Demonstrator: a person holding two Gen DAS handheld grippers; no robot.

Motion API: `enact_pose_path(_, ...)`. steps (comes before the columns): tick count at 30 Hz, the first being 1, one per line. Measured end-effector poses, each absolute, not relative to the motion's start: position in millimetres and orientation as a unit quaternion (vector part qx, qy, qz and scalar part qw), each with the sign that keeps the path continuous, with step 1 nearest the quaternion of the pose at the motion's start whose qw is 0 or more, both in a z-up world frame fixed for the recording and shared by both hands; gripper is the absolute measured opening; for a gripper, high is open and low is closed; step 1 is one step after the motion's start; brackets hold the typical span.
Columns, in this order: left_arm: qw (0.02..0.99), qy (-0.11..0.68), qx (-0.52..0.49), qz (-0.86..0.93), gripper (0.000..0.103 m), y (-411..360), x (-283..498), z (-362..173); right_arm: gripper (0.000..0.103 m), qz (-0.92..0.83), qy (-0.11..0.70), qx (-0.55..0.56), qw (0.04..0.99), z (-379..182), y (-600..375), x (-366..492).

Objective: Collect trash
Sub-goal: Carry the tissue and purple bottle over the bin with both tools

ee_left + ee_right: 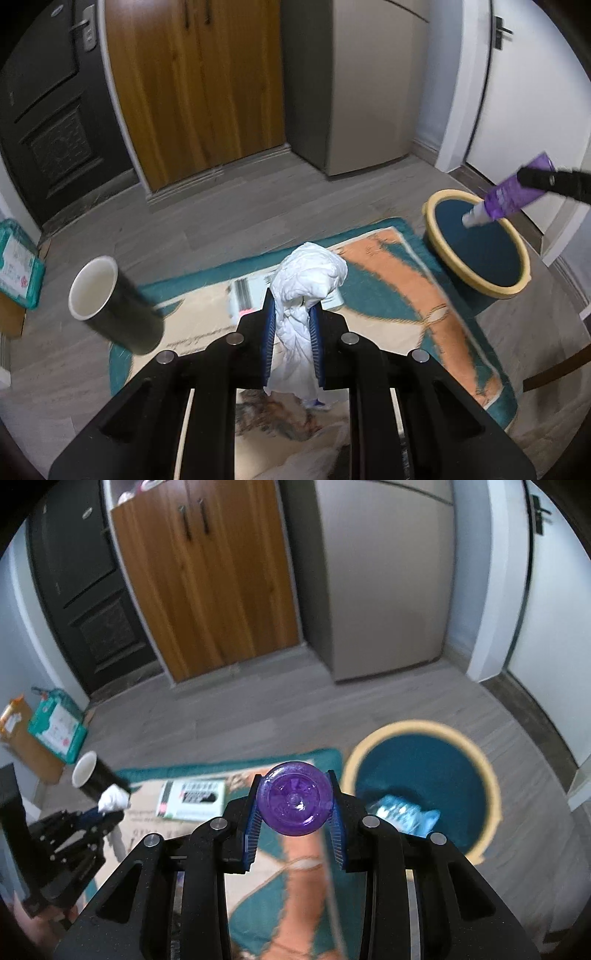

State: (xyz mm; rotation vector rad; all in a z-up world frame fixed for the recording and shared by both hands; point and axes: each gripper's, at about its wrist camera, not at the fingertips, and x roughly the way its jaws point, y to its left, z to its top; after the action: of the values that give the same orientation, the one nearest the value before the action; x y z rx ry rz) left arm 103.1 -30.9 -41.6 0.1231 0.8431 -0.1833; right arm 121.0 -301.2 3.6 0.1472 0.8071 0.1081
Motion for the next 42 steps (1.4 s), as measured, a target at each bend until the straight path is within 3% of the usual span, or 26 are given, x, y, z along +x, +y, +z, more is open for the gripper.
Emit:
enact_pose_path(11,0.906,0.387,0.073,-0.156,0.016,-98,106,-27,0.034,0.019,0.361,0.125,0.924,27,-405,118)
enact_pose_path(42,0.849,0.427,0.114,-0.288,0.017,-291,173,-80,0.034,-0.090,0.454,0.224,0.858,-80,-497,162)
